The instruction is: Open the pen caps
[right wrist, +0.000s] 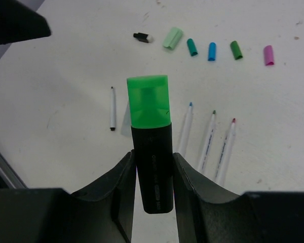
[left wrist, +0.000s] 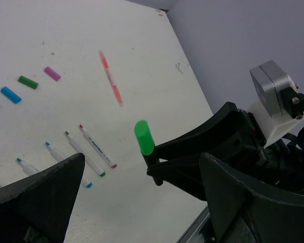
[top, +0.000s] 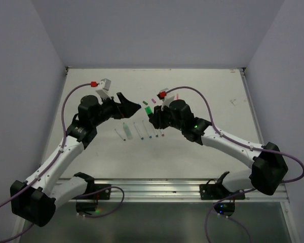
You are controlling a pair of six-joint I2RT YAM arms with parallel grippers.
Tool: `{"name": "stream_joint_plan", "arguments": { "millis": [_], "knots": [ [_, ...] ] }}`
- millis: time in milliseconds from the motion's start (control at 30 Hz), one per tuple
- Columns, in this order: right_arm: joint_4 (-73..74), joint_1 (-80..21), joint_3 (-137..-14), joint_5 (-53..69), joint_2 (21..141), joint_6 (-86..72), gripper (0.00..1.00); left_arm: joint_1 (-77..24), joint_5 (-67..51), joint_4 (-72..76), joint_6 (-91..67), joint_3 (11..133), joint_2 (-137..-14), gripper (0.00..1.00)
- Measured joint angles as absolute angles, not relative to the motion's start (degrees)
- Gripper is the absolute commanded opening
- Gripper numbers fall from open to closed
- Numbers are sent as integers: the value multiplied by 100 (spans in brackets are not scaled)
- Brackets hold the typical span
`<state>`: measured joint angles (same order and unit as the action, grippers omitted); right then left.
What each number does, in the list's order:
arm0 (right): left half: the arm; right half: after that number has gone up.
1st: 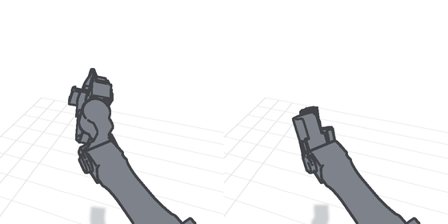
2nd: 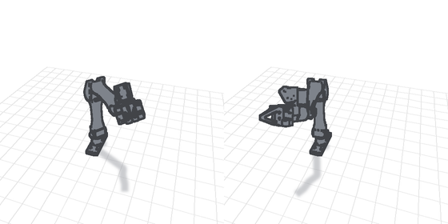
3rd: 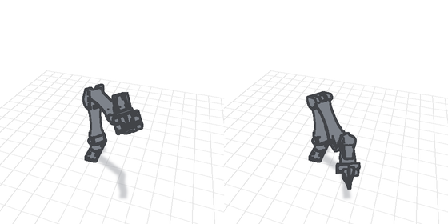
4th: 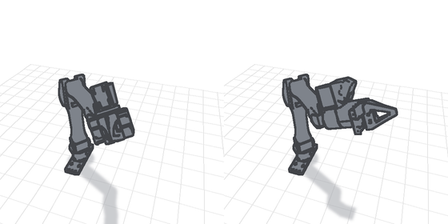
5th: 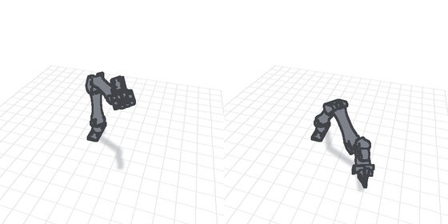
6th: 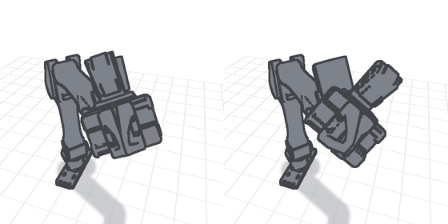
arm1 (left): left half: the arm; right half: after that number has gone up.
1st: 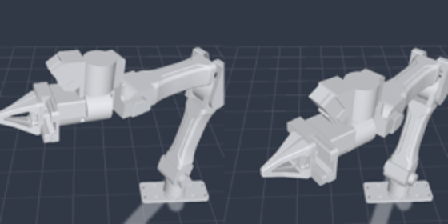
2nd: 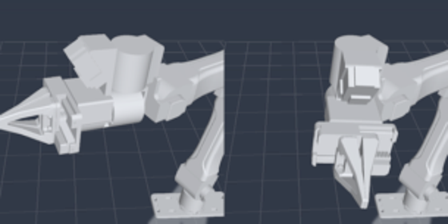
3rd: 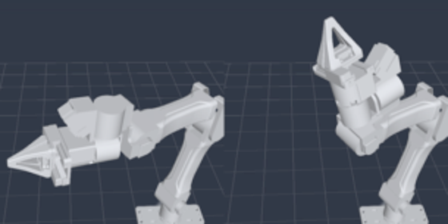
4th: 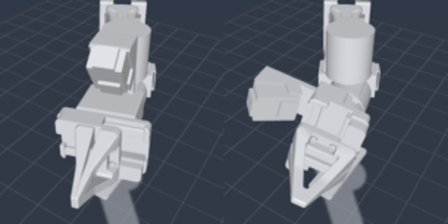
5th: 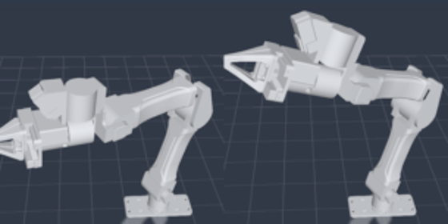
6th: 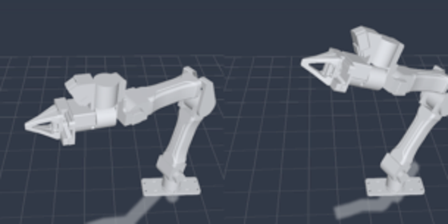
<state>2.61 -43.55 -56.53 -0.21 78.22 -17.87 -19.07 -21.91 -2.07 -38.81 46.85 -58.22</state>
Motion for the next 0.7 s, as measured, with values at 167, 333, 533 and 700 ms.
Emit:
{"name": "stream_joint_plan", "arguments": {
  "millis": [167, 333, 533, 700],
  "knots": [
    [-12, -4825, -5494, -27, 7822, -1769, 0, -2558, -1610, -67, -4042, 4685, -5994, 89],
    [-211, -4989, -5476, -51, 7824, -1772, 0, -3022, -926, -178, -4134, 4713, -6342, 76],
    [-351, -5065, -5461, -89, 7824, -1769, 0, -3321, -419, -222, -4228, 4718, -6554, 63],
    [-436, -5098, -5461, -99, 7824, -1769, 0, -3435, -242, -226, -4294, 4735, -6674, 47]
  ]
}}
